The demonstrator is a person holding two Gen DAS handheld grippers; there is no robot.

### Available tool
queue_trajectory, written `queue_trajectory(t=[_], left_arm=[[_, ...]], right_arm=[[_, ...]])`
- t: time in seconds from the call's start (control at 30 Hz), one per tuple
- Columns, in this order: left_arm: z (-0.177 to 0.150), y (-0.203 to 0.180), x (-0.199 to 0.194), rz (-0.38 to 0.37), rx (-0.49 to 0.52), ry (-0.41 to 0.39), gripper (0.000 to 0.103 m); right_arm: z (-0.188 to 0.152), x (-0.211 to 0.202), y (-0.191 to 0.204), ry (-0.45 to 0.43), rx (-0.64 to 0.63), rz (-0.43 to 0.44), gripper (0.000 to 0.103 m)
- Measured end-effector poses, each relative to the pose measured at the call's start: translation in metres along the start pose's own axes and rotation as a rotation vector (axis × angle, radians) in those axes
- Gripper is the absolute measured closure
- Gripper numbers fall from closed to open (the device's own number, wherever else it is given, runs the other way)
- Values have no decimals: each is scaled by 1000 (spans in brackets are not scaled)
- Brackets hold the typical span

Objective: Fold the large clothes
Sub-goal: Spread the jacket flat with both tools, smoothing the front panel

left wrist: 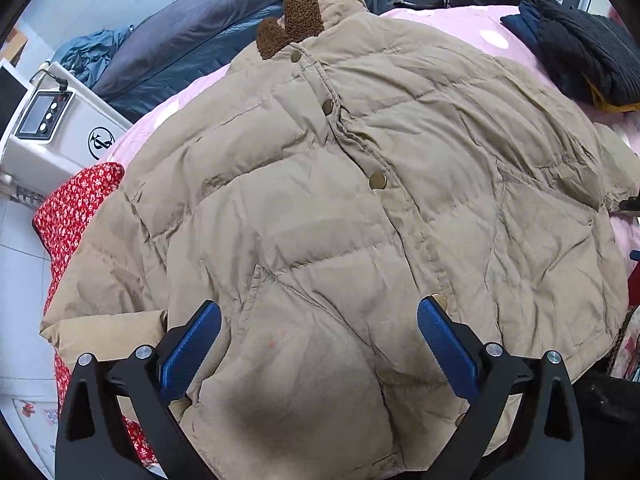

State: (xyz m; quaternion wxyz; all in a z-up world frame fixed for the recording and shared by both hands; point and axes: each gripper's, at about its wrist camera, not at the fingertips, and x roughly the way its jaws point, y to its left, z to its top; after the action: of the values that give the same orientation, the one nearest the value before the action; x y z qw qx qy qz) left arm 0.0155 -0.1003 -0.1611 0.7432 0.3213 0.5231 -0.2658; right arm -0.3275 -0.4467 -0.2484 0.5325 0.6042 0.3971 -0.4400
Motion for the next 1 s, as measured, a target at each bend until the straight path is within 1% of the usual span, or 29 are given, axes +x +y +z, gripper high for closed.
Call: queue_trajectory(t=[0.2,0.3,0.4,0.5,0.6,0.67,0.7,0.73,0.77,0.8,0.83,0.93,0.97,1.0], left_arm=[[-3,-4,6,18,12,21,6],[-6,-1,9,19,-2,29,6],[-9,6,11,19,-29,41,6],[-13,13,13,12,-64,54,6],[-14,15,15,9,-74,60,6],[-14,14,15,8,-75,60,6],[-14,13,15,7,-72,60,6],[-14,13,15,7,-70,58,6],[-14,12,15,6,-68,58,6],[-14,12,15,5,-68,59,6],[-14,11,15,5,-66,60,6],[-14,12,16,5,-67,60,6],[-14,12,16,3,-68,60,6],[-14,12,16,2,-69,59,6]], right_arm=[[30,-5,-33,-98,83,68,6],[43,-2,-44,-121,131,84,6],[55,-4,-59,-161,191,126,6],[68,-4,-64,-170,204,138,6],[82,-4,-64,-164,162,132,6],[85,-5,-64,-159,140,124,10],[86,-3,-57,-161,129,126,17],[88,-3,-52,-160,114,135,26],[89,-1,-46,-154,100,147,33],[90,7,-35,-147,94,164,47],[90,6,-31,-138,90,177,54],[84,1,-17,-146,57,165,68],[84,-1,-12,-152,38,155,69],[82,-6,-9,-160,21,146,73]])
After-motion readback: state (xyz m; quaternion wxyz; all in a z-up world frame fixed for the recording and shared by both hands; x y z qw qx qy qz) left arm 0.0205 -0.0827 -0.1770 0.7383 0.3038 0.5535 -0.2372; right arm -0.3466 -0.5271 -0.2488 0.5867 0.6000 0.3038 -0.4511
